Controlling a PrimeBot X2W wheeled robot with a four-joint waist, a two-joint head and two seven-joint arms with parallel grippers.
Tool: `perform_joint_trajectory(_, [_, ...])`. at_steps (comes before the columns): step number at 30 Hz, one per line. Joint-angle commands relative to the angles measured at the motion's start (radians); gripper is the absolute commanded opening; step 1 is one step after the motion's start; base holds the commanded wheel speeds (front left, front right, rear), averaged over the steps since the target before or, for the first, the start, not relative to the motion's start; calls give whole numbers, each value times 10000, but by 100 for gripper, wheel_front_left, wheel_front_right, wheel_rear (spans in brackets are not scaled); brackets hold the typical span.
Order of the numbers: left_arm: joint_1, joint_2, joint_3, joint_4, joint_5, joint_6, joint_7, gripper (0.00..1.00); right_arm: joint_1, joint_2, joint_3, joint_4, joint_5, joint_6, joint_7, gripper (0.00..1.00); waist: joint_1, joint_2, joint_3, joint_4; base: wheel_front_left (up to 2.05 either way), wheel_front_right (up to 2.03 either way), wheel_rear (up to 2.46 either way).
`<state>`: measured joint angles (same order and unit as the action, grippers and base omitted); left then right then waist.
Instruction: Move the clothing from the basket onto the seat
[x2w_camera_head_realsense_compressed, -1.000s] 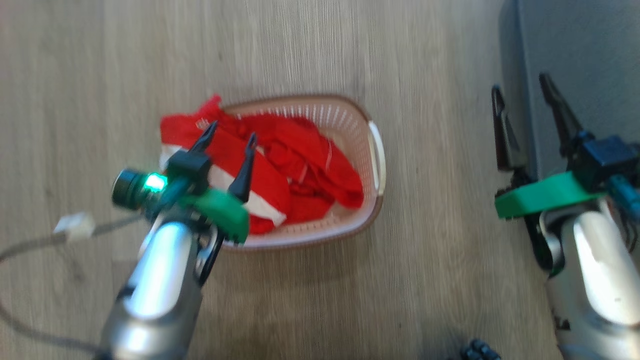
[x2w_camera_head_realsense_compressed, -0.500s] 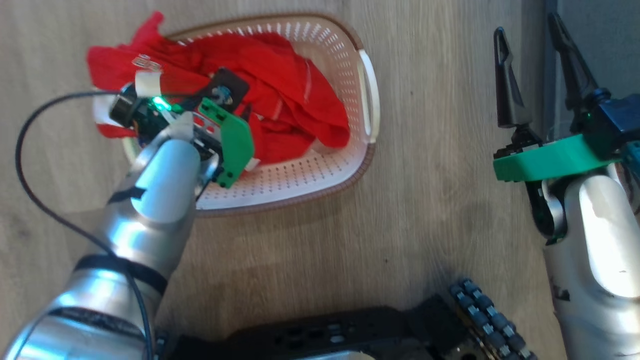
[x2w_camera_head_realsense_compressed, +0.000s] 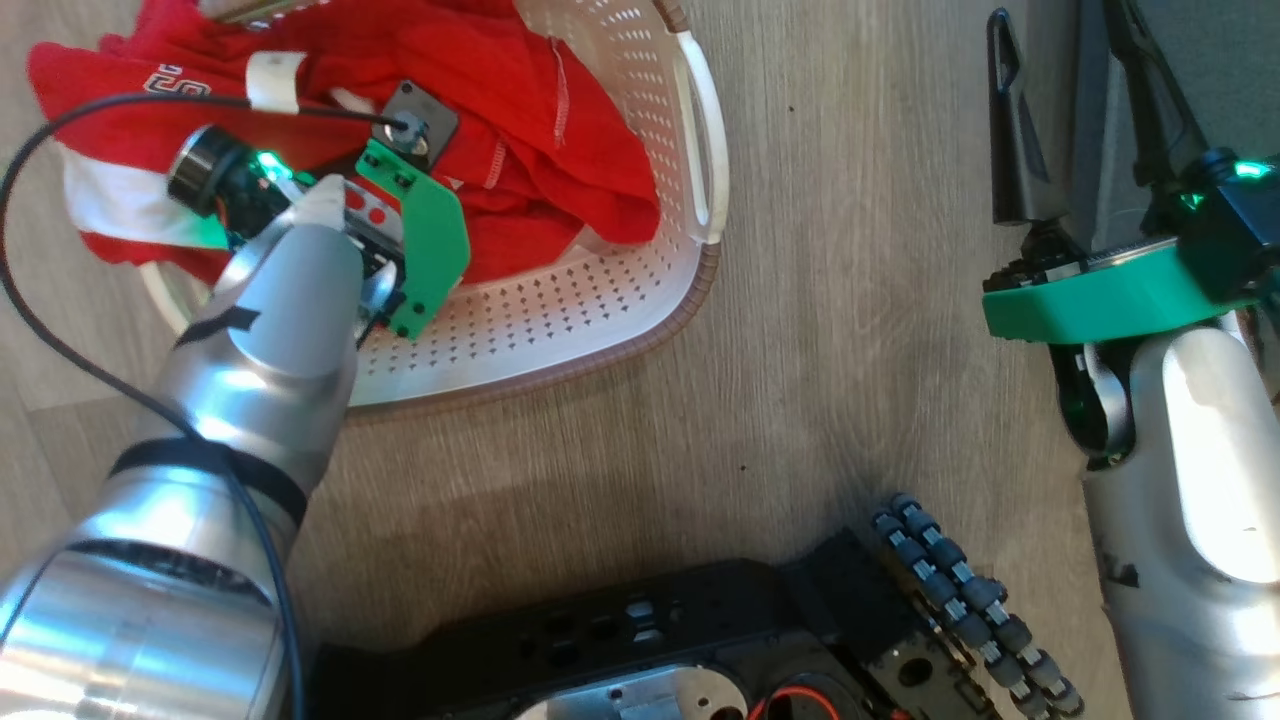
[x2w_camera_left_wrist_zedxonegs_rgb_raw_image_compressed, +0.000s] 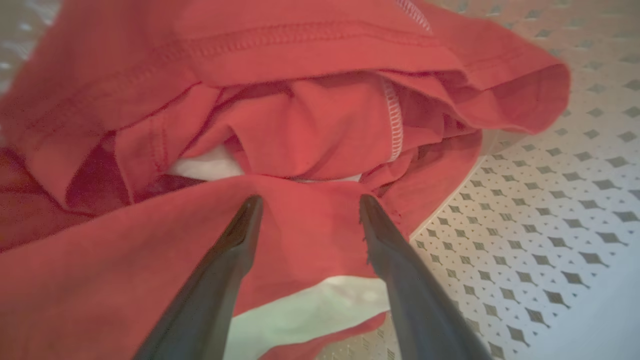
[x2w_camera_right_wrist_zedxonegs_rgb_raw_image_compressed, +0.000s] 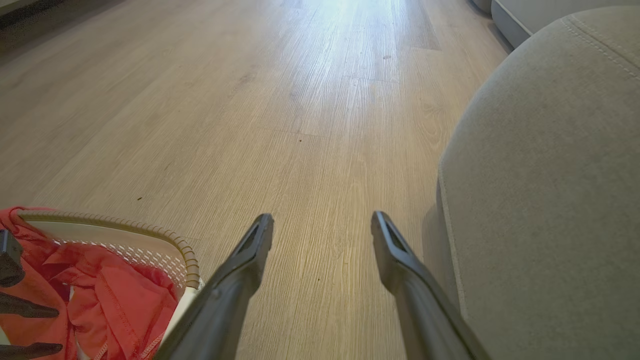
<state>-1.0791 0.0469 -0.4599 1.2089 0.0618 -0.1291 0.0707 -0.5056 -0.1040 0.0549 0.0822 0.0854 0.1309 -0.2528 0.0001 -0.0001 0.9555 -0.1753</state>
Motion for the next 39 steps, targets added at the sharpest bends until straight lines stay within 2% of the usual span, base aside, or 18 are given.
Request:
perform_joint_trajectory(1, [-14, 255, 49, -33, -26, 11, -25, 100, 334, 44, 160, -338, 108, -2, -90, 100, -1, 1, 114, -85, 0, 0, 0])
perform_joint_trajectory(21, [-411, 357, -160, 678, -310, 202, -33, 100, 431, 130, -73, -616, 357, -2, -90, 100, -1, 1, 761, -206, 0, 0, 0])
perform_joint_trajectory(22, [-404, 353, -179, 688, -320, 223, -63, 87, 431, 119, -98, -631, 367, -2, -90, 100, -1, 1, 783, -215, 0, 0, 0])
perform_joint_trajectory(23, [-391, 349, -207, 698, -323, 228, -88, 49, 434, 115, -129, -646, 383, -2, -90, 100, -1, 1, 803, -222, 0, 0, 0])
perform_joint_trajectory(24, [-383, 350, -236, 706, -326, 226, -121, 33, 438, 112, -160, -661, 404, -2, -90, 100, -1, 1, 820, -226, 0, 0, 0])
perform_joint_trajectory(25, [-375, 357, -253, 714, -337, 231, -164, 25, 447, 107, -192, -674, 422, -2, -90, 100, -1, 1, 832, -223, 0, 0, 0])
perform_joint_trajectory(26, [-361, 360, -264, 722, -355, 239, -214, 0, 462, 106, -231, -675, 438, -2, -90, 100, -1, 1, 830, -213, 0, 0, 0])
perform_joint_trajectory(30, [-250, 319, -201, 740, -547, 308, -589, 0, 561, 87, -393, -621, 463, -2, -90, 100, -1, 1, 647, -76, 0, 0, 0])
perform_joint_trajectory(39, [542, 89, 533, 629, -1822, 261, -2507, 0, 948, -14, -504, -242, 457, -2, -90, 100, -1, 1, -1225, 607, 0, 0, 0])
